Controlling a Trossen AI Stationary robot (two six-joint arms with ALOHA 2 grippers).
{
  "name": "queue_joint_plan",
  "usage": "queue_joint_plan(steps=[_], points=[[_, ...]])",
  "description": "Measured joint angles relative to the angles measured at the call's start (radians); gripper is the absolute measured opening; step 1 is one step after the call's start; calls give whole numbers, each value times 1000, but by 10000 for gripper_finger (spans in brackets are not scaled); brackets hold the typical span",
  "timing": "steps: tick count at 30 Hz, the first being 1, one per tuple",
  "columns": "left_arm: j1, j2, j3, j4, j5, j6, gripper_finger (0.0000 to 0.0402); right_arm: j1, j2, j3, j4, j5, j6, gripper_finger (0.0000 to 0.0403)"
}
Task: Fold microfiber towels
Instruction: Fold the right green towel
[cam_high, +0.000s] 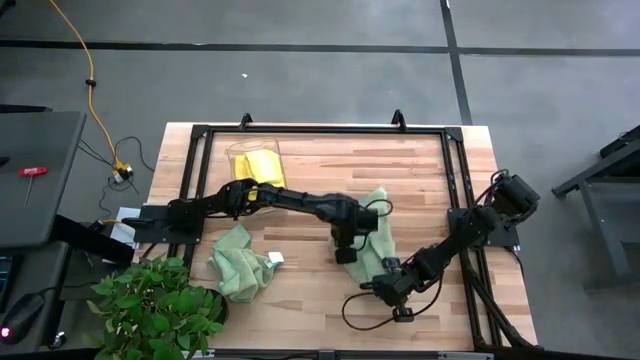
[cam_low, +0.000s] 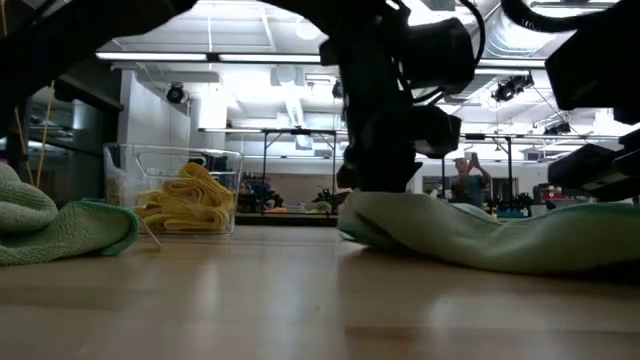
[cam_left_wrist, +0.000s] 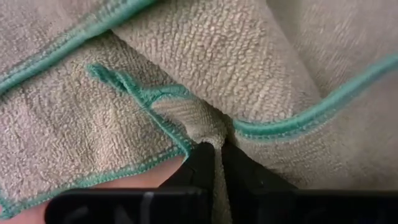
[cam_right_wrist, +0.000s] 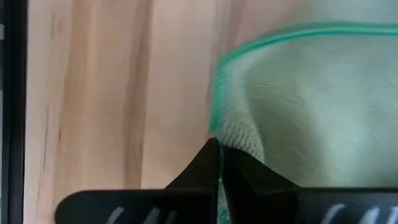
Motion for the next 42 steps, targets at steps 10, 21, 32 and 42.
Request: queue_joint_plan(steps=[10, 21, 32, 42], points=[[-115, -81, -31, -22, -121, -80, 16, 40, -32, -31, -44, 39, 101, 0], [-66, -129, -30, -45, -97, -42, 96, 41, -69, -45, -145, 64, 113, 0], [39, -203, -30, -5, 73, 25, 175, 46, -105, -112, -54, 29, 163, 0], [119, -127, -30, 44, 148, -123, 177, 36, -107, -121, -41, -17, 191, 0]])
